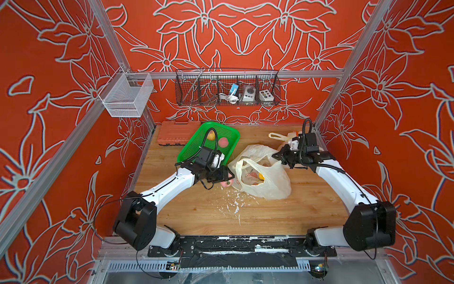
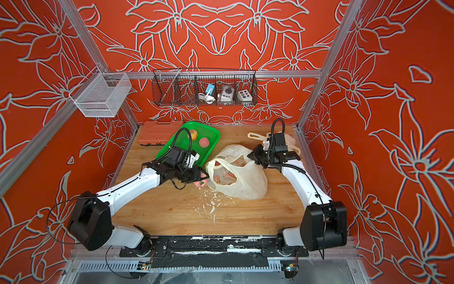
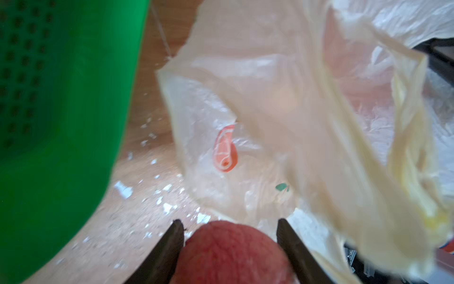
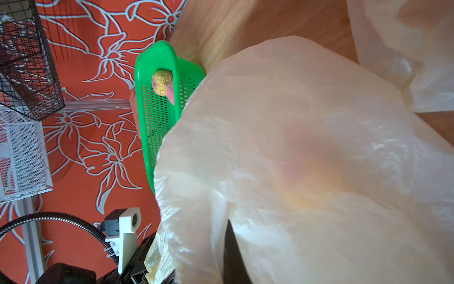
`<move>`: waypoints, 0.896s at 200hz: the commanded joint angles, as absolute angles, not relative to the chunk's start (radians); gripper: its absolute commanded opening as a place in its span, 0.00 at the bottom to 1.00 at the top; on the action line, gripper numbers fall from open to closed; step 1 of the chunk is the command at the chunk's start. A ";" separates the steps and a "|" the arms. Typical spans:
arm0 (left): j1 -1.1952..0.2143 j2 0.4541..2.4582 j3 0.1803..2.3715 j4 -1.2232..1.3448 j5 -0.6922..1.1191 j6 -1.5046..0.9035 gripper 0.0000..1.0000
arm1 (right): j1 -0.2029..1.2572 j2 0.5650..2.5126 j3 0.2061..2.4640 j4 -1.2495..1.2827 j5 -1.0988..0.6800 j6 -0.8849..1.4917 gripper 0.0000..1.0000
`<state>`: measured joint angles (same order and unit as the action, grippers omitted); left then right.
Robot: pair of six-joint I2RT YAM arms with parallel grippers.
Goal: Place the peach into a plastic bag & tie a knot
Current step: Place the peach in the plastic bag.
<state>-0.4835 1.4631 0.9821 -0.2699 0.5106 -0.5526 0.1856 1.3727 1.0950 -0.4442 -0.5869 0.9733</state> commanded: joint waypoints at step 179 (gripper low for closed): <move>-0.387 1.477 1.275 -0.687 0.663 -0.127 0.83 | 0.118 1.360 1.073 -0.396 -0.602 1.004 0.00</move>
